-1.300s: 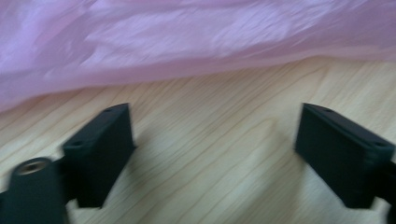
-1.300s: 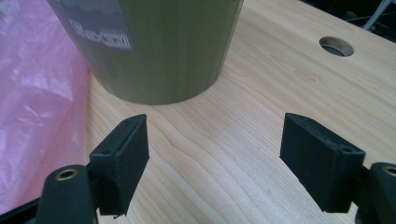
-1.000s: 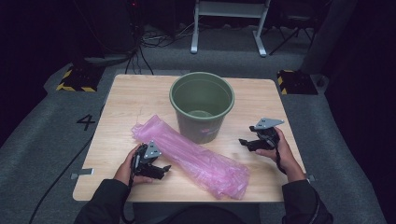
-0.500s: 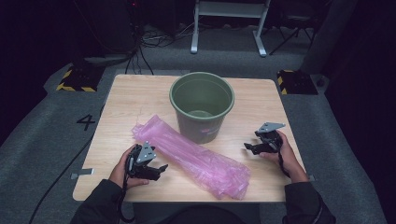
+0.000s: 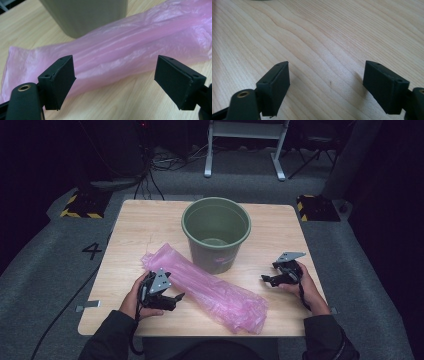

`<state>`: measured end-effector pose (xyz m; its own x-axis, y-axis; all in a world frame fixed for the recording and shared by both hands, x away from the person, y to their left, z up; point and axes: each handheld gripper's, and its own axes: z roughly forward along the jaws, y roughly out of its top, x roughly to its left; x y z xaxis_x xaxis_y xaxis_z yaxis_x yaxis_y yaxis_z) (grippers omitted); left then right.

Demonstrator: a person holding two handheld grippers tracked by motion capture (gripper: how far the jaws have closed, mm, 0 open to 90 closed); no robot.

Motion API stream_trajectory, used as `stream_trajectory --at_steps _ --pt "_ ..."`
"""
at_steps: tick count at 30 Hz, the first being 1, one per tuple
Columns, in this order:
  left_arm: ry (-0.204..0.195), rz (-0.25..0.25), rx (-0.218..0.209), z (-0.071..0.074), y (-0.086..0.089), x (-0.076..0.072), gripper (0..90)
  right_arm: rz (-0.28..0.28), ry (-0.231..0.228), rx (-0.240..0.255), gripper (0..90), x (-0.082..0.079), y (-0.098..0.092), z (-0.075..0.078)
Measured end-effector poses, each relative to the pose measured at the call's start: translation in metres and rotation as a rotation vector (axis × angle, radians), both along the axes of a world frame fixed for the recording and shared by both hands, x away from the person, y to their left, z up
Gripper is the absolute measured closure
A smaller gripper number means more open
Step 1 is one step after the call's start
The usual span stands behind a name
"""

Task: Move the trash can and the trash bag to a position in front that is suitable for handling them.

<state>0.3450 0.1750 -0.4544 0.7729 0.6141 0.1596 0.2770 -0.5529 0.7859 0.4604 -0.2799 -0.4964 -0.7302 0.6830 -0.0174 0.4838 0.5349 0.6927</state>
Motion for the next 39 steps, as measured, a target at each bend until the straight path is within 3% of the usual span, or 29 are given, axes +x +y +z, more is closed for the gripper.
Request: stream_trajectory --at_steps 7,12,16,25,32,38,39 --pt "-0.004 -0.073 -0.009 0.003 -0.029 0.005 16.5 -0.004 -0.014 0.027 18.2 0.001 -0.001 -0.003" --pt "0.024 -0.163 0.032 -0.004 -0.058 0.008 16.5 -0.003 -0.022 0.039 17.4 0.0 -0.002 -0.005" --pt "0.056 -0.192 0.055 -0.013 -0.068 0.013 16.5 -0.005 -0.026 0.043 17.3 0.0 -0.001 -0.005" --pt "0.137 -0.172 0.061 -0.036 -0.068 0.028 20.2 -0.003 -0.03 0.047 16.7 0.0 -0.001 -0.006" --pt "0.145 -0.17 0.077 -0.042 -0.067 0.032 27.3 -0.003 -0.032 0.049 16.4 0.0 -0.001 -0.006" --pt "0.168 -0.205 0.063 -0.043 -0.063 0.039 29.8 0.0 -0.032 0.049 16.4 0.001 -0.001 -0.006" --pt "0.189 -0.196 0.034 -0.045 -0.061 0.041 30.2 0.0 -0.033 0.049 16.4 0.0 -0.001 -0.007"
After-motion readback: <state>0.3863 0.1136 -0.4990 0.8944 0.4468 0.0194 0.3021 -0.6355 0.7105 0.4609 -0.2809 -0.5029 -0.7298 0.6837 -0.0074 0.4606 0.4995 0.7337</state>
